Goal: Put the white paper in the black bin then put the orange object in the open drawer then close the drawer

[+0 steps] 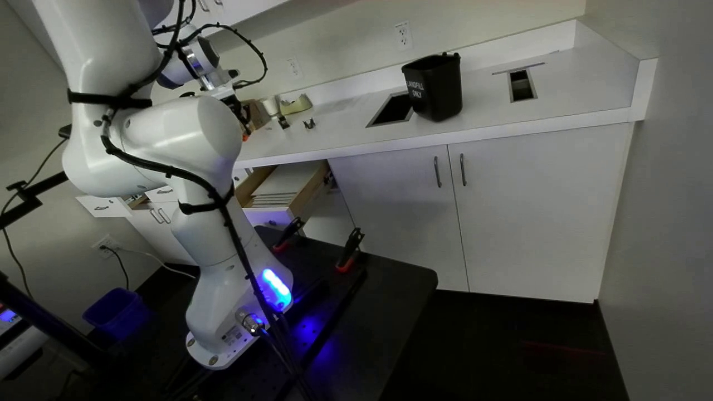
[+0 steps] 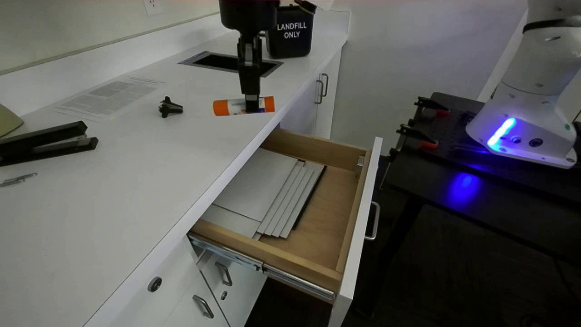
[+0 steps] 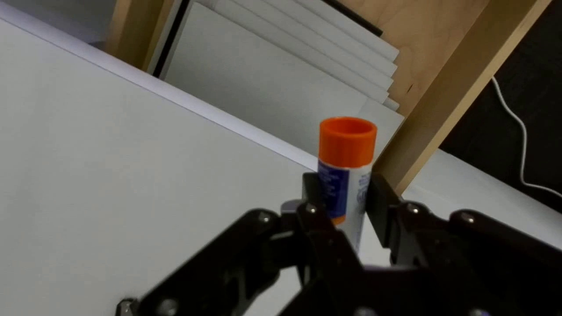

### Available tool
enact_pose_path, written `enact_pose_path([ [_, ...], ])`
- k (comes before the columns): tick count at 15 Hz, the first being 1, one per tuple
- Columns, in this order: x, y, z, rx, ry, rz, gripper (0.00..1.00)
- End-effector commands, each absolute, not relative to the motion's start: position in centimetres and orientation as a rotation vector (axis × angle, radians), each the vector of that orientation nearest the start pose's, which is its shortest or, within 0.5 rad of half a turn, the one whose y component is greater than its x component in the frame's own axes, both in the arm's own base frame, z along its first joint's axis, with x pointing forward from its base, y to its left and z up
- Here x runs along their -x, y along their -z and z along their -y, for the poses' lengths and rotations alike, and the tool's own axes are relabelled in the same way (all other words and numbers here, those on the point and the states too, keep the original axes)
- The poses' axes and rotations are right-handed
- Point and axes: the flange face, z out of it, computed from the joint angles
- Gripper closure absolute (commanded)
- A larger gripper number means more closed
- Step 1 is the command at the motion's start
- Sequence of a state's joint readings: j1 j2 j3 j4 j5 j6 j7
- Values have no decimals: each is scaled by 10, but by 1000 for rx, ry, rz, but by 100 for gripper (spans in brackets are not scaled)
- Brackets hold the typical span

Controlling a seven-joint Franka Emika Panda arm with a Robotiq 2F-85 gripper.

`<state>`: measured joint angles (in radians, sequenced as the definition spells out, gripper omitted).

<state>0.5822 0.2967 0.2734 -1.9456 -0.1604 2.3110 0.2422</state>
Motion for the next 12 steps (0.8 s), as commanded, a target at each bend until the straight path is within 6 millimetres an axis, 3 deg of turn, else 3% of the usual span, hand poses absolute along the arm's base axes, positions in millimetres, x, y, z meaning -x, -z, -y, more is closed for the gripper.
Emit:
enact_pose_path([
  [1,-411,-344,-457,2944,143,1081,70],
  [4,-412,-344,-452,2950,144,1072,70],
  [5,-412,-343,-449,2974,132,1058,92],
  [8,-387,-336,-438,3005,144,1017,92],
  [12,-346,-307,-422,3021,142,948,92],
])
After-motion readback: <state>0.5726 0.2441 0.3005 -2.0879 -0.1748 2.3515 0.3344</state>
